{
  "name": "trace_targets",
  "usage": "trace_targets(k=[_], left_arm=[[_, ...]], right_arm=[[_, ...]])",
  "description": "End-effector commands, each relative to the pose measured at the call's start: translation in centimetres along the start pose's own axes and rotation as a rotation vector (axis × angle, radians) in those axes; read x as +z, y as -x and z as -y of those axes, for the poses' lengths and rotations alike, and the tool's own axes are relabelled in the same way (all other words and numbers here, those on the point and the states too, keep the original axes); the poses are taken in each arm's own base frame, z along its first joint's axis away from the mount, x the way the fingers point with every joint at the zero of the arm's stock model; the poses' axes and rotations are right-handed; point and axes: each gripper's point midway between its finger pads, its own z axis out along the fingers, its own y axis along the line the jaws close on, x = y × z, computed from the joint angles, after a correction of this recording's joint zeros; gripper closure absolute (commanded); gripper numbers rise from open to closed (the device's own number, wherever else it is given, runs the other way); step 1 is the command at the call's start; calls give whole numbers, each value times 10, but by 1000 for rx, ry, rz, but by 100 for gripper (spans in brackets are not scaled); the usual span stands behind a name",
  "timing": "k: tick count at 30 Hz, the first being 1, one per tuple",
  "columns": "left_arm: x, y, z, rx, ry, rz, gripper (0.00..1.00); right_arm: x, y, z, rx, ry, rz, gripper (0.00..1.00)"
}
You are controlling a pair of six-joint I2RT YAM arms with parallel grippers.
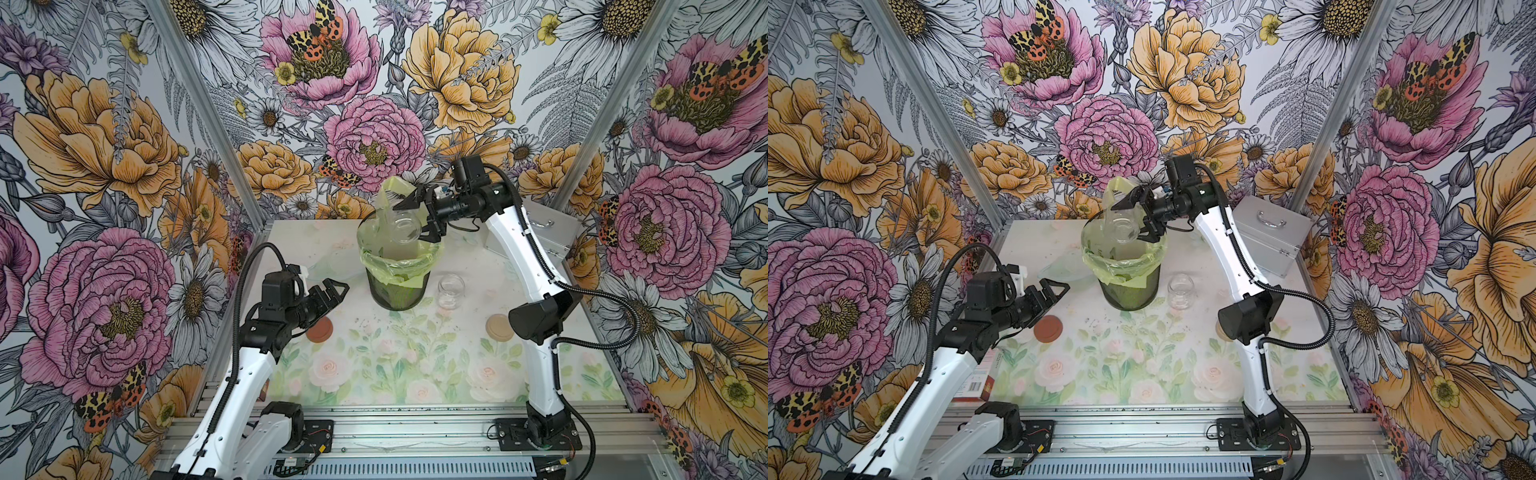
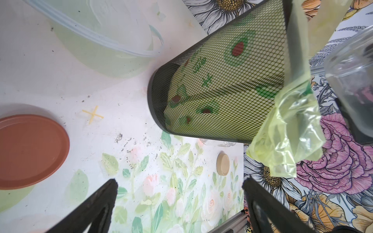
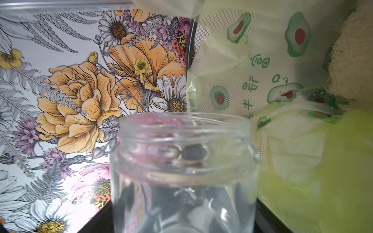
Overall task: Empty moldy rice from jars
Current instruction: Pour the moldy rice from the jar into the trash bin, then place the jar at the center of the board.
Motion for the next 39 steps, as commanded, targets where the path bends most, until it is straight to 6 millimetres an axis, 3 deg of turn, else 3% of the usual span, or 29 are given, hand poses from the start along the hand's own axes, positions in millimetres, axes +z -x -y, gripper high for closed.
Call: trace_targets(k=[1, 11, 20, 39], left_arm=[[-6, -1, 13, 27, -18, -44, 1], [-17, 1, 44, 57, -79, -78, 1], [-31, 2, 67, 197, -133, -50, 1], [-38, -31, 65, 359, -161, -61, 1]], right_arm=[[-18, -29, -33, -321, 4, 83, 100], [-11, -70, -50, -799, -181, 266, 100], [-10, -91, -54, -983, -198, 521, 100], [-21, -147, -1, -1124, -266, 766, 100]])
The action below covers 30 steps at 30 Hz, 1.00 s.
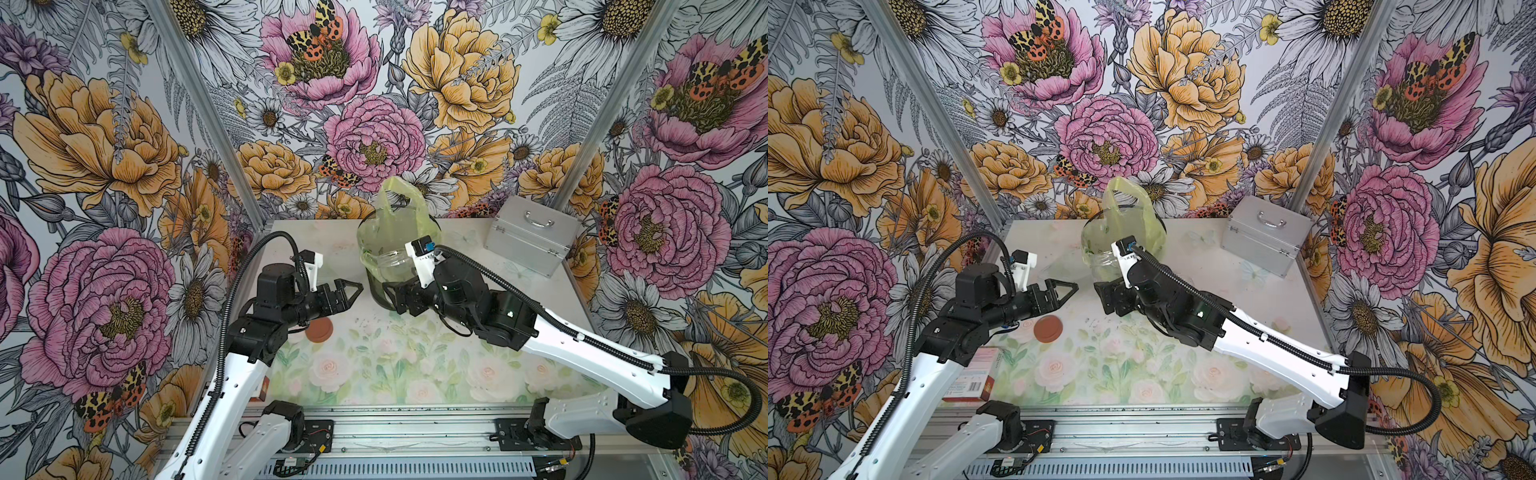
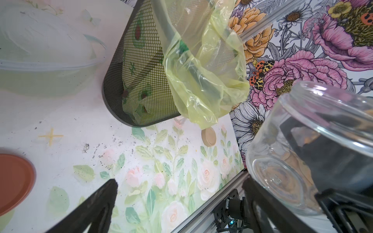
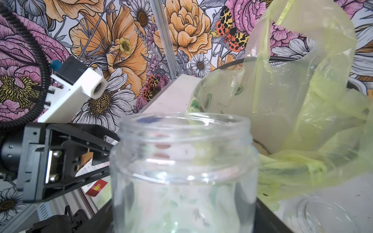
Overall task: Empty moldy rice from jars
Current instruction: Place the jar at the center of the board.
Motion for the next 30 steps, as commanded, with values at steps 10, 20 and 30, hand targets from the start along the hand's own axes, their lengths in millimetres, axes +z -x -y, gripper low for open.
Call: trace_targets(k=[10, 20, 30], left_arm=[[5, -20, -7, 65, 14, -34, 1], [8, -38, -9, 85, -7, -75, 1], [14, -62, 4, 133, -45, -145, 1]], right_arm=[[-41, -5, -12, -61, -32, 245, 100], [-47, -62, -10, -105, -80, 277, 100], [-35, -119, -2, -137, -135, 299, 100]])
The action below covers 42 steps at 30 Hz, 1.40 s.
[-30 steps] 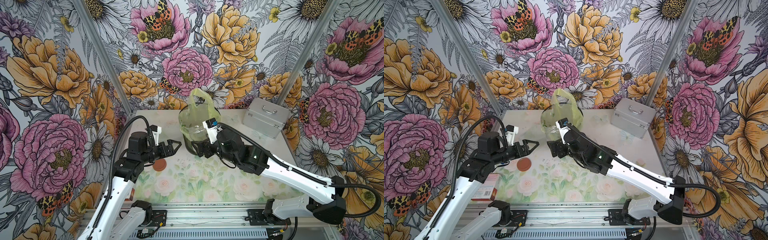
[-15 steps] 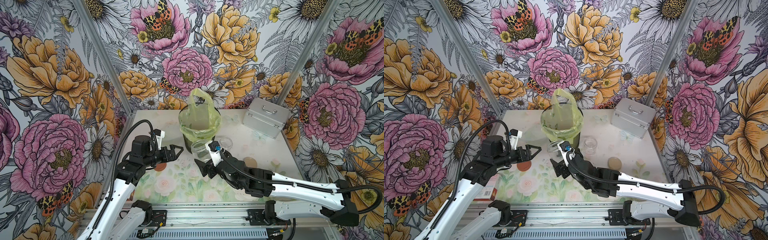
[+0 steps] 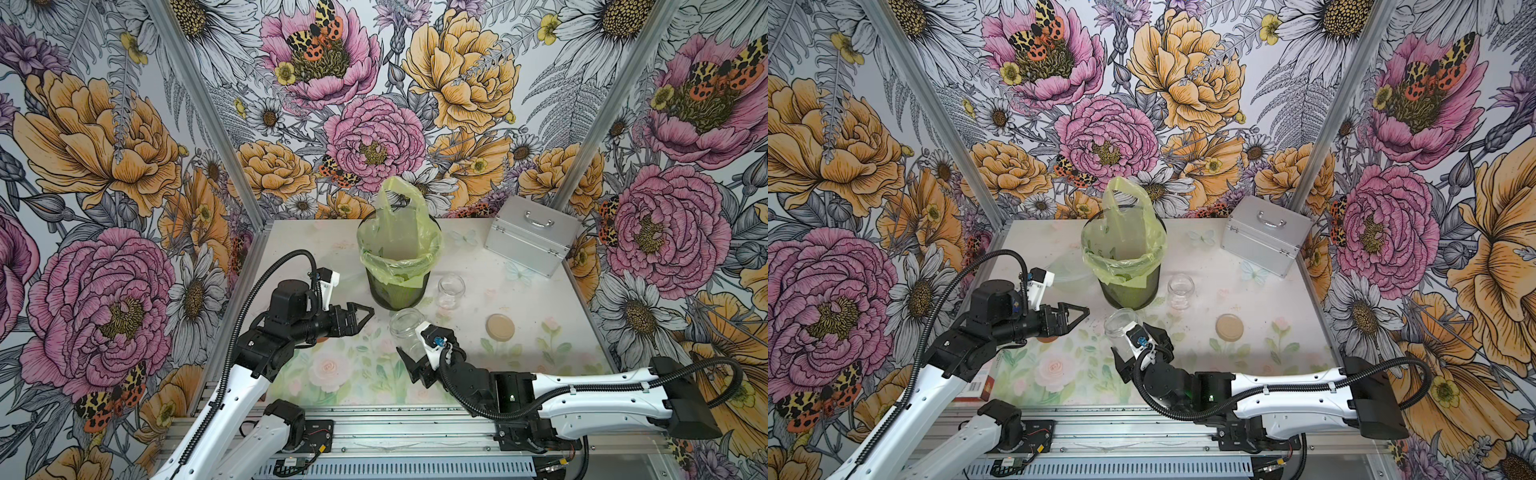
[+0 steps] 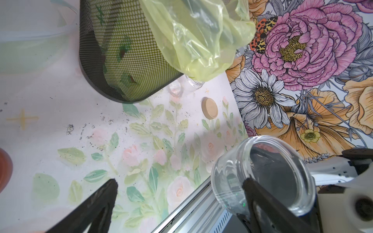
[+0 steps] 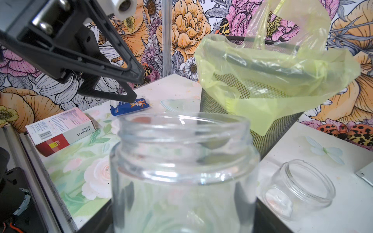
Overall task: Empty moldy rice from jars
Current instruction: Place the jar at the center of the board.
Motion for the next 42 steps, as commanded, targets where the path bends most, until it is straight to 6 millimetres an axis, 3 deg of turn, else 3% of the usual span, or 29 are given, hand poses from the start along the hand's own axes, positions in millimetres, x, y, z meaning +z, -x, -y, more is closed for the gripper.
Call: trace_targets(k=[1, 8, 16, 23, 34, 42], left_arm=[[6, -10, 2, 32, 4, -29, 1], [18, -29, 4, 41, 29, -83, 1], [18, -32, 2, 19, 37, -83, 1], [20, -28, 3, 17, 39, -86, 1], [20, -28, 4, 28, 36, -89, 1], [18, -28, 5, 31, 31, -81, 1]], right_arm=[[-2, 20, 10, 103, -68, 128, 100], [4, -19, 20, 111, -129, 149, 100], [23, -57, 26, 111, -198, 156, 100], [45, -80, 24, 262, -162, 116, 100], [68, -110, 29, 293, -191, -4, 100], [82, -136, 20, 315, -179, -68, 100]])
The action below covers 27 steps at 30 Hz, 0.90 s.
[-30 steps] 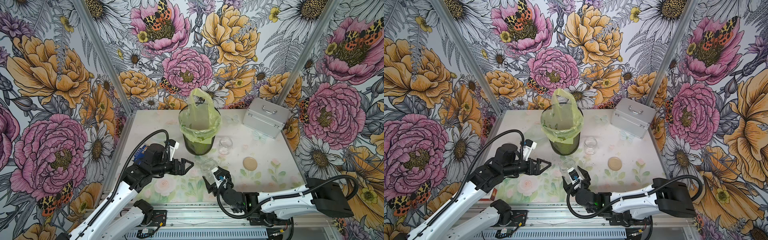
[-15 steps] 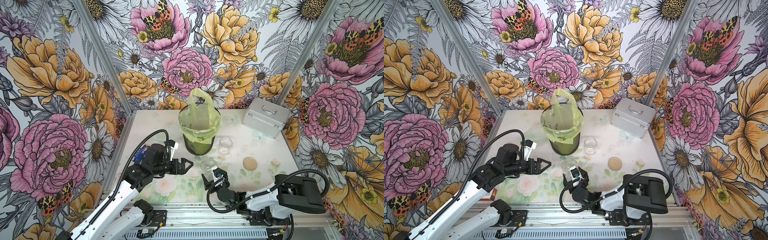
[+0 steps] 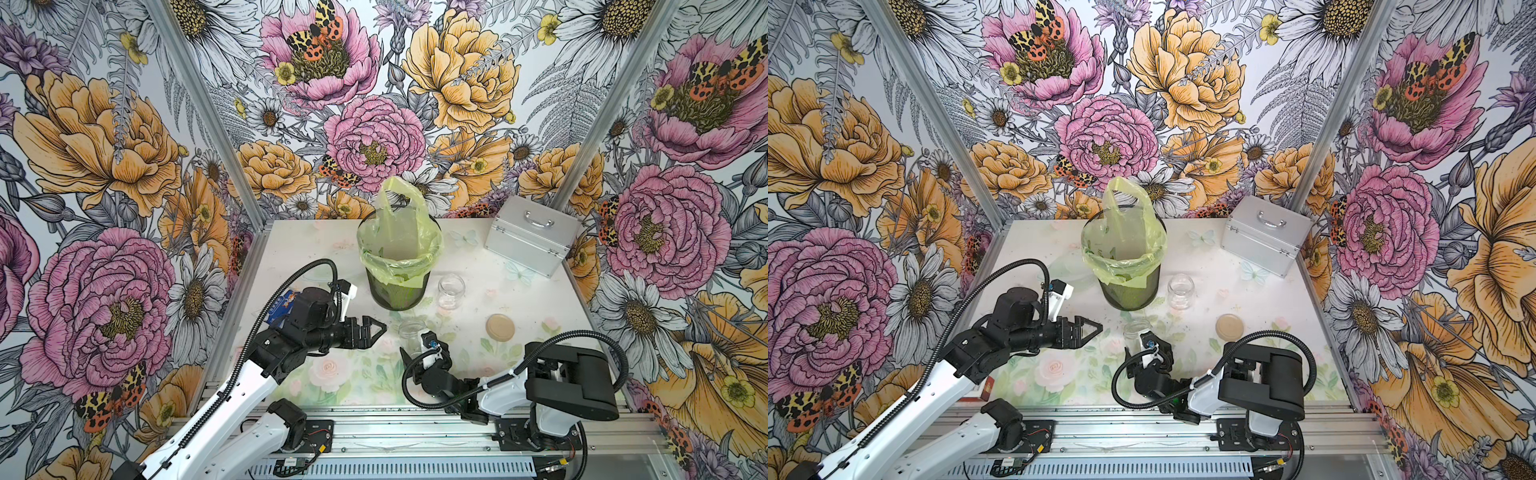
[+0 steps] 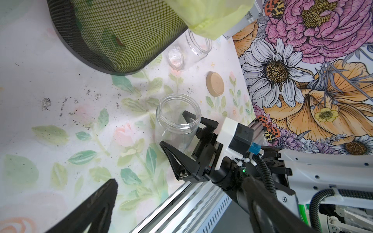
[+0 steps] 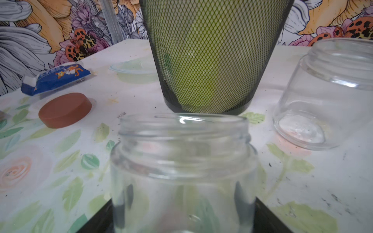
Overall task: Empty moldy rice from jars
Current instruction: Place the jar at the center of the board.
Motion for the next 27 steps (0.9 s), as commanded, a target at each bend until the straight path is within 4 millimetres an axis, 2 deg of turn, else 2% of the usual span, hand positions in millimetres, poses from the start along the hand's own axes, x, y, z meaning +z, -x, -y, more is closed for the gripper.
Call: trace_targets(k=[1, 6, 11, 21, 27], left_arm=[[-6, 7, 6, 23, -8, 37, 1], [-8, 6, 5, 15, -9, 43, 1], [-9, 6, 5, 12, -10, 48, 1], [-9, 10, 3, 1, 9, 57, 1], [8, 6, -14, -4, 143, -7, 1]], right_arm=[[6, 4, -12, 90, 29, 9, 100], [9, -6, -12, 113, 29, -12, 100], [11, -22, -11, 106, 32, -52, 87], [13, -55, -10, 68, 11, -124, 85], [13, -71, -8, 57, 2, -146, 85]])
